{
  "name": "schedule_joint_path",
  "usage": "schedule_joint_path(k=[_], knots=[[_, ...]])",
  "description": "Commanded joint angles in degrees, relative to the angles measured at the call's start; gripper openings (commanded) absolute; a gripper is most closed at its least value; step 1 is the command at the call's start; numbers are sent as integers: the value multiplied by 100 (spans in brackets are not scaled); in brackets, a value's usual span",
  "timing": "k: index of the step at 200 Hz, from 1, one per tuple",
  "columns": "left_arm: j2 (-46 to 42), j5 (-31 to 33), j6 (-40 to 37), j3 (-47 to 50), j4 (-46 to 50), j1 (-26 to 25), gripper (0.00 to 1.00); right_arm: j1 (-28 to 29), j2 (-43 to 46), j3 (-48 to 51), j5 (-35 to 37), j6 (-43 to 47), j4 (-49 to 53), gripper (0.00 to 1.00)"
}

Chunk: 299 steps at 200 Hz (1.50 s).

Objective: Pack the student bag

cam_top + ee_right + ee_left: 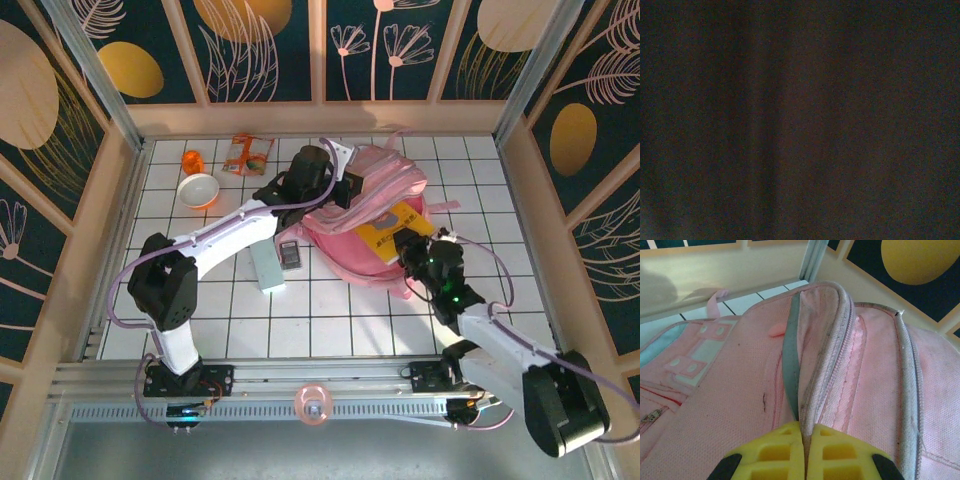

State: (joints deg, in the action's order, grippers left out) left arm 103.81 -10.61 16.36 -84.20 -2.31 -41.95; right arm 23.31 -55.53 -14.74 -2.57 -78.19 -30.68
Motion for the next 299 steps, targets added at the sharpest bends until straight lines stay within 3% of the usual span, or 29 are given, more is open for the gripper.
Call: schedule_joint_path(k=[1,61,104,150,180,239,265,299], knots=[[-195,-327,154,-401,-675,47,0,136,-453,-149,815,-200,-1975,0],[-228,-494,201,-450,-700,76,0,320,-2285,-620,1418,-661,-2904,0],[-205,-602,191,-521,-648,90,0,393,-3912,-1192,1271,-1109,-4040,0],[-210,-640,170,-538,-653,95,0,439,-4851,-1788,1242,-1220,-3806,0],[-154,-355,139,-547,-483,139,0,453,-4848,-1952,1082,-1082,-3048,19],[-101,-78,63,-424,-378,293,0,429,-3874,-1688,599,-572,-1275,54],[-127,53,-22,-389,-351,315,0,428,-3462,-1552,408,-408,-824,75],[-127,104,-81,-389,-341,333,0,434,-2862,-1444,227,-145,-274,78]])
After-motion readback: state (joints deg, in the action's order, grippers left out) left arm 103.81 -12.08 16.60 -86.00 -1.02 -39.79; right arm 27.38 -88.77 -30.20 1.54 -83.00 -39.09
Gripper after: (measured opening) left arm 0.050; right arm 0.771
